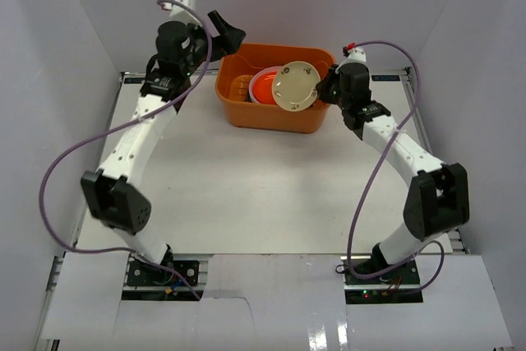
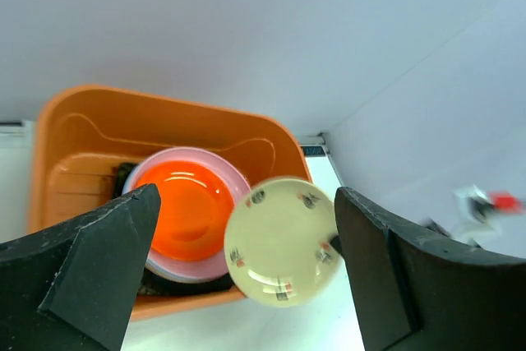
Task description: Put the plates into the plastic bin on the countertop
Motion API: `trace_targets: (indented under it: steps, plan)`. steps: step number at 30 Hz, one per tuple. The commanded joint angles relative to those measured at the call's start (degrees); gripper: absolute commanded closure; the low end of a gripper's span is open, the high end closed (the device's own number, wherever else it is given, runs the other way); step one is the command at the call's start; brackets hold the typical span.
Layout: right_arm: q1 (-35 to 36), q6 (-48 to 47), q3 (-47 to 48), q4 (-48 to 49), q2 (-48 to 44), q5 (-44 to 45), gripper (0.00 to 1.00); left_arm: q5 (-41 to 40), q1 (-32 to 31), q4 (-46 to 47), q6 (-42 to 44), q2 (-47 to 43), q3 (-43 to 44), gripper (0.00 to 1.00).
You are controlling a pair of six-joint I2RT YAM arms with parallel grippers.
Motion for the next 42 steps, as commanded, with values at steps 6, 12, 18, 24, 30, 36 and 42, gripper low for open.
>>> trace_targets:
  steps: [6, 12, 18, 24, 30, 36, 42]
  plan:
    - [-1.3, 4.2, 12.4, 6.5, 12.5, -0.5, 0.65, -7.2, 0.5, 5.2, 5.2, -26.7, -32.8, 0.02]
    - [-1.8, -1.2, 19.8, 1.1, 9.2, -1.9, 0.1, -10.8, 0.4, 1.5, 7.0, -35.8, -47.7, 0.02]
    - [-1.7, -3.1, 2.8, 2.9, -9.1, -5.5, 0.1, -2.4, 0.4, -1.1, 6.5, -39.9, -52.0, 0.02]
    - [-0.3, -5.0, -23.4, 3.1, -30.2, -14.9, 0.1, 10.4, 0.3, -0.8, 7.5, -46.3, -51.9, 0.02]
    - [-0.2, -7.0, -37.6, -1.4, -54.2, -13.2, 0.1, 8.2, 0.2, -4.6, 8.3, -57.3, -55.0, 0.02]
    - [-0.3, -6.4, -44.4, 3.2, -69.2, -5.3, 0.1, 7.4, 0.2, -6.1, 5.6, -67.1, -62.5, 0.02]
    - [-0.3, -9.8, -37.7, -0.4, -67.0, -5.9, 0.1, 10.1, 0.2, -2.6, 5.8, -70.4, -62.4, 0.02]
